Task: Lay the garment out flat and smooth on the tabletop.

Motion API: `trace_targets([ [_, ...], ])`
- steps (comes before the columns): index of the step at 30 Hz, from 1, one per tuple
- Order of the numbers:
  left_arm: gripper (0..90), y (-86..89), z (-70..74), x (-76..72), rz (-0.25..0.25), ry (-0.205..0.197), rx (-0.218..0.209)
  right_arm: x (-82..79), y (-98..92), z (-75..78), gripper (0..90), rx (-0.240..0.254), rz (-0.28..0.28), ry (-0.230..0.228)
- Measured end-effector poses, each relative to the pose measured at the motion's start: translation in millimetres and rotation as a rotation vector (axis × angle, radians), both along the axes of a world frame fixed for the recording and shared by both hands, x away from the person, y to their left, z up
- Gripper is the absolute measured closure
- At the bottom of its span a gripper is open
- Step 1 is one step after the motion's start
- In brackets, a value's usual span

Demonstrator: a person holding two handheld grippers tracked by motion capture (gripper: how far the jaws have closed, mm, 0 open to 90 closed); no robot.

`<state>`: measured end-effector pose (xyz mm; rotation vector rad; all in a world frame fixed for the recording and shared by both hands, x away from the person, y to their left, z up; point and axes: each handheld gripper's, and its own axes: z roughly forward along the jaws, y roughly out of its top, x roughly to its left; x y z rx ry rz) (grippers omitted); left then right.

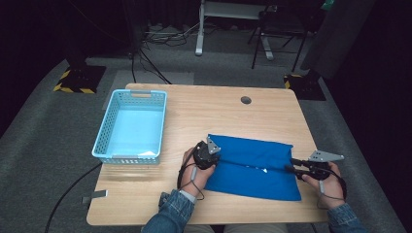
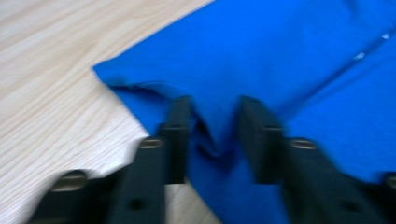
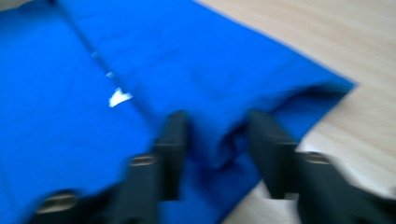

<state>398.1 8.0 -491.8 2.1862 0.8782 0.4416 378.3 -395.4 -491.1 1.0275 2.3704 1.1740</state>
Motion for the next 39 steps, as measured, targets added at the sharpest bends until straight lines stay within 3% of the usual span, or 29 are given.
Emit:
trace_targets([
  [2, 84.6, -2.9, 2.6, -2.3, -0.005, 0.019, 0.009, -1.1, 2.9, 0.0, 79.8, -0.015, 0.022, 0.018],
  [4, 85.7, -3.2, 6.3, -6.0, -0.015, 0.021, 0.01, -3.0, 4.5, 2.5, 86.1, -0.032, 0.032, 0.014],
  [8, 85.7, 0.2, 17.7, -21.3, -0.053, 0.014, 0.005, -10.6, 6.2, 13.0, 86.8, -0.052, 0.049, -0.004],
  [11, 84.7, 2.6, 24.6, -40.7, -0.088, 0.0, 0.023, -22.5, 6.4, 22.1, 86.7, -0.041, 0.062, -0.022],
  [15, 84.8, 6.8, 32.8, -69.0, -0.127, 0.001, 0.013, -42.3, 5.5, 30.6, 86.6, -0.026, 0.083, -0.027],
  [19, 84.4, 9.8, 40.9, -92.1, -0.164, 0.023, -0.002, -62.4, 4.7, 37.0, 86.5, -0.028, 0.112, -0.018],
  [21, 84.8, 10.2, 46.2, -99.5, -0.182, 0.026, -0.003, -70.9, 4.6, 40.5, 86.5, -0.012, 0.129, -0.009],
  [23, 85.6, 9.7, 51.9, -101.6, -0.195, 0.057, 0.003, -75.7, 4.5, 45.7, 86.5, 0.014, 0.143, 0.002],
  [25, 86.4, 7.8, 57.9, -94.2, -0.183, 0.068, 0.013, -73.6, 5.5, 52.4, 86.7, 0.022, 0.154, 0.007],
  [26, 86.5, 6.8, 61.1, -84.1, -0.165, 0.058, -0.002, -68.3, 6.6, 56.1, 86.7, 0.028, 0.157, 0.006],
  [28, 85.8, 8.4, 67.7, -49.5, -0.07, -0.009, -0.068, -46.0, 9.3, 62.2, 86.7, 0.057, 0.134, -0.018],
  [29, 79.3, 11.5, 68.4, -27.9, 0.014, -0.062, -0.127, -30.2, 9.5, 63.1, 83.9, 0.085, 0.087, -0.047],
  [30, 60.6, 14.7, 68.4, -8.0, 0.109, -0.12, -0.141, -13.7, 9.1, 62.0, 68.7, 0.112, 0.001, -0.104],
  [31, 39.6, 17.6, 69.0, 5.5, 0.179, -0.157, -0.123, 2.0, 8.3, 59.6, 53.6, 0.12, -0.094, -0.171],
  [32, 29.6, 21.2, 69.9, 12.3, 0.214, -0.158, -0.13, 14.4, 6.7, 57.0, 48.2, 0.111, -0.164, -0.195],
  [33, 26.6, 24.7, 70.5, 13.2, 0.227, -0.15, -0.153, 21.1, 5.0, 54.4, 46.9, 0.131, -0.206, -0.197],
  [35, 24.9, 29.3, 67.9, 7.2, 0.22, -0.159, -0.15, 23.4, 3.2, 49.3, 41.1, 0.192, -0.213, -0.195],
  [37, 23.8, 31.7, 59.1, 2.2, 0.203, -0.139, -0.119, 21.1, 2.4, 42.6, 40.3, 0.183, -0.192, -0.191],
  [39, 24.3, 31.9, 49.4, 0.0, 0.185, -0.103, -0.118, 21.4, 1.5, 34.5, 39.4, 0.156, -0.175, -0.167],
])
